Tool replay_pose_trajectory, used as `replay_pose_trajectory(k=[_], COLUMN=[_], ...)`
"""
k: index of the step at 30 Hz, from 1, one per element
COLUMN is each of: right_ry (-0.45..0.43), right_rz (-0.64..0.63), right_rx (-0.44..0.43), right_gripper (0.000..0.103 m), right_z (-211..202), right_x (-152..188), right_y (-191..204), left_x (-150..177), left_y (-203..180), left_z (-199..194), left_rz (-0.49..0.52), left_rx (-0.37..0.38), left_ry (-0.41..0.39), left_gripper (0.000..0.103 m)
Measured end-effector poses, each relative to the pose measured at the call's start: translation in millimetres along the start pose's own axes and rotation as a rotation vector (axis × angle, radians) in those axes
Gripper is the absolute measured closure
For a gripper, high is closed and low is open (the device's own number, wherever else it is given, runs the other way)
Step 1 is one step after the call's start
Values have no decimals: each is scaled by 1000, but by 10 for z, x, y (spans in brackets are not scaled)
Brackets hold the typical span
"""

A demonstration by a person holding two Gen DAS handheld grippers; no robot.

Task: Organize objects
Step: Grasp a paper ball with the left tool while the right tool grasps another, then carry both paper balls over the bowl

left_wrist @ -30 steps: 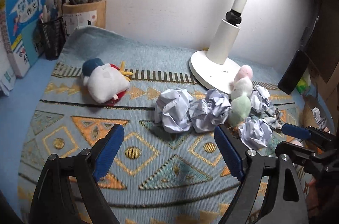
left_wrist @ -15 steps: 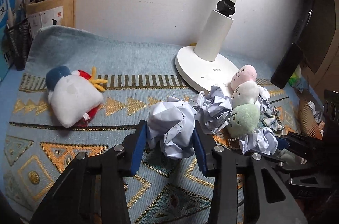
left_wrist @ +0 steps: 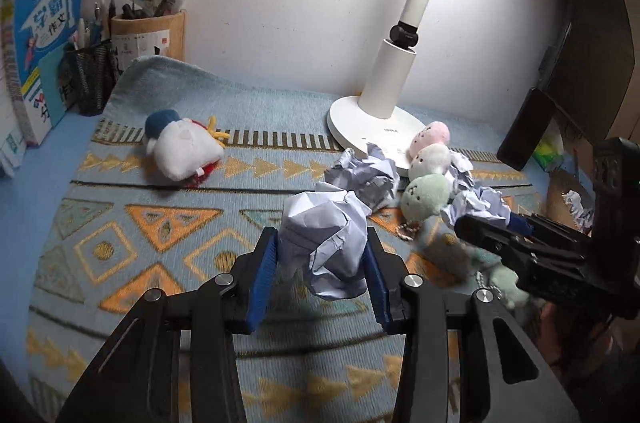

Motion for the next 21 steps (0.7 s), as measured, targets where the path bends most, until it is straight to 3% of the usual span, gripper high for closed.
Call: replay_pose_trajectory(k=[6, 11, 18, 21], right_ry=[50, 135, 160, 165], right_rz=[-48, -15, 16, 4], right_rx=[14, 46, -7, 1], right_gripper=[53, 53, 53, 39], right_z=[-583, -573, -529, -521], right_x=[607, 1037, 1107, 1125], right_y=[46, -144, -172, -145], left_x=[471, 822, 999, 1054], left_y=[-157, -397, -638, -605], left_z=[-450, -577, -552, -507], left_rz=[-42, -45, -57, -59], left_rx=[8, 26, 15, -21], left_ry=[-7, 1, -9, -14], left_gripper=[65, 65, 64, 64])
Point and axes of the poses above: each gripper's, at about its wrist camera, not at the fingertips, and z roughly the way its jaws point, y to its left, x to its underside, the point moved 9 cm from there along z, roughly the way its jaws point, and after that the axes turned 5 degrees about -z, right-handed, at the moved point
